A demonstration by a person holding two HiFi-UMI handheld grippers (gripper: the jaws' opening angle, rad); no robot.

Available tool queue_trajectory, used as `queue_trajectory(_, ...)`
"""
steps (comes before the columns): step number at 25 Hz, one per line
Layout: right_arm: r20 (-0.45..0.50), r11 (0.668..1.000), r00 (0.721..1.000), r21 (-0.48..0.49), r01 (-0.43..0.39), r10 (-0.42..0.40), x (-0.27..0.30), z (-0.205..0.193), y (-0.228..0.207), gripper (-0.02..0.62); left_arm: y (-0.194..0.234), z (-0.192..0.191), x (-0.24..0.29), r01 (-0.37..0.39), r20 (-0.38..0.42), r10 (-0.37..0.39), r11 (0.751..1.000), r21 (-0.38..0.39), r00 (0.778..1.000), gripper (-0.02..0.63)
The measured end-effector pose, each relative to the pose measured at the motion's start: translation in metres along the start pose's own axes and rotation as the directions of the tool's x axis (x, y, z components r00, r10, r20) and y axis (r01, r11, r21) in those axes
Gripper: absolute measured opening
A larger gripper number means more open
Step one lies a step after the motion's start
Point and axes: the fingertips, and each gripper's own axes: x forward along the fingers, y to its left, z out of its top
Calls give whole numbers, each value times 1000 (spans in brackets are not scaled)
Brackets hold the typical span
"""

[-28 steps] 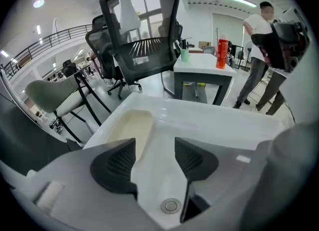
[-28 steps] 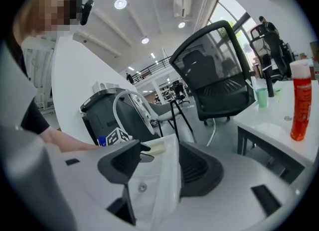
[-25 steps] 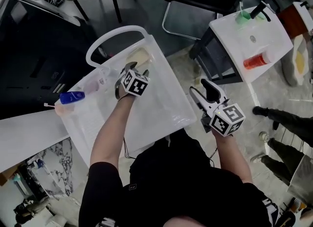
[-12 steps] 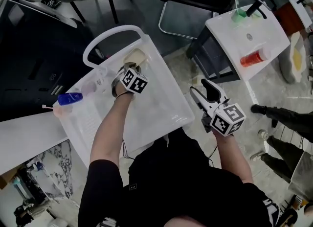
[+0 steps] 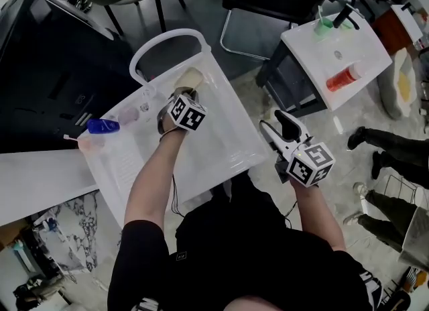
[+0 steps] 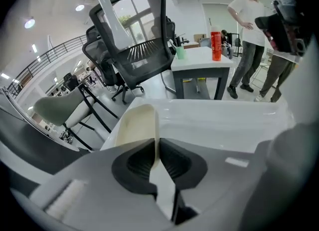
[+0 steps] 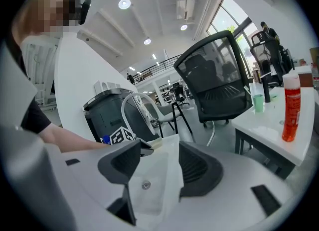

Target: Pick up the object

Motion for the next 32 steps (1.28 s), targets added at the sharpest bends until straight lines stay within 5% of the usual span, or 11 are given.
queue_trajectory(13,39,997,999,-72,-5,8,-30,5,68,238,-25,4,-103,50,194,-31,994,-96,981,37)
queue_trajectory(32,130,981,991,-186,56,-32,-69,36,120,187,-28,-2,-243,118,448,-19,974,-195,894,31)
